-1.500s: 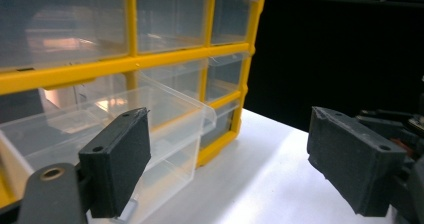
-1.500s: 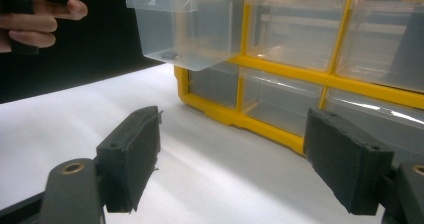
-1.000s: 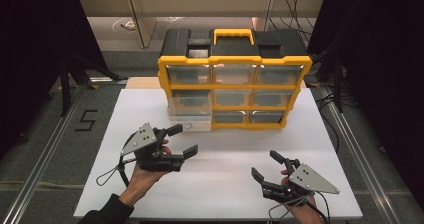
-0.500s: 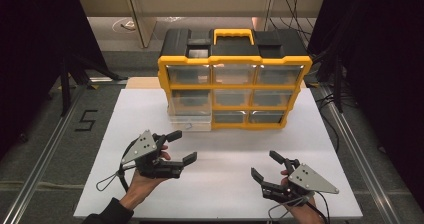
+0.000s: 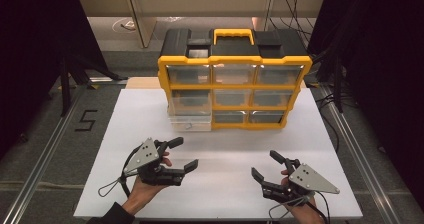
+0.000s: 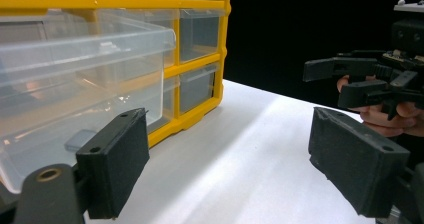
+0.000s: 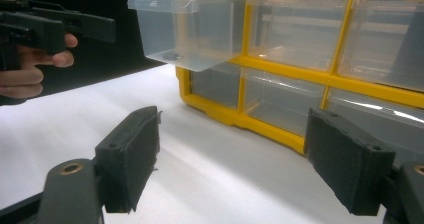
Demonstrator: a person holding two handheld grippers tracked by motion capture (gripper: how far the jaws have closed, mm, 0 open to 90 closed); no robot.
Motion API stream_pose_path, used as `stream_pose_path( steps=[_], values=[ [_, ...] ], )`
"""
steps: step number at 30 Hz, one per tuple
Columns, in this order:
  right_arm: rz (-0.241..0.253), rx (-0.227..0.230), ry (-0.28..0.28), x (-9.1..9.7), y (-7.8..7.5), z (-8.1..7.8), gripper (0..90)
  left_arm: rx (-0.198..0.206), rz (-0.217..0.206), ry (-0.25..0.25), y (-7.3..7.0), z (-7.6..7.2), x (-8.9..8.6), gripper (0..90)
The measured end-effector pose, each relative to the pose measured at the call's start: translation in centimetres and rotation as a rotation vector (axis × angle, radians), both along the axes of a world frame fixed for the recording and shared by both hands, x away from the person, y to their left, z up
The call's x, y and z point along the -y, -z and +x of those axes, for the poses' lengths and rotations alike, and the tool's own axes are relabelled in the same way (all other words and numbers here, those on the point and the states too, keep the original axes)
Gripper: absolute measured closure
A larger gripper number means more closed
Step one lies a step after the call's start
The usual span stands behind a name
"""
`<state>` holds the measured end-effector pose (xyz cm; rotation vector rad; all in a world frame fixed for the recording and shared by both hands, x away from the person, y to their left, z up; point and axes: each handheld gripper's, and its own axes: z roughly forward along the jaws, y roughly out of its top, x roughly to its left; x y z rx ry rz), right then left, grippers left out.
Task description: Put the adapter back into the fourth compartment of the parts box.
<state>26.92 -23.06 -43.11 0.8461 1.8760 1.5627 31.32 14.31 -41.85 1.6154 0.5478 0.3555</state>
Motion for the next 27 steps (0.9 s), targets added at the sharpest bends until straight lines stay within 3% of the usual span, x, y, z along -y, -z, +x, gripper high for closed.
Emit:
stream_pose_path(
  steps=[13, 27],
  values=[
    [0.004, 0.003, -0.003, 0.0, -0.1, 0.0, 23.4, -0.001, 0.008, -0.01, 1.1, -0.8, -0.2, 16.0],
    [0.003, 0.007, -0.007, 0.0, -0.1, 0.0, 23.4, 0.013, -0.02, -0.045, 1.1, -1.2, -0.9, 16.0]
  ],
)
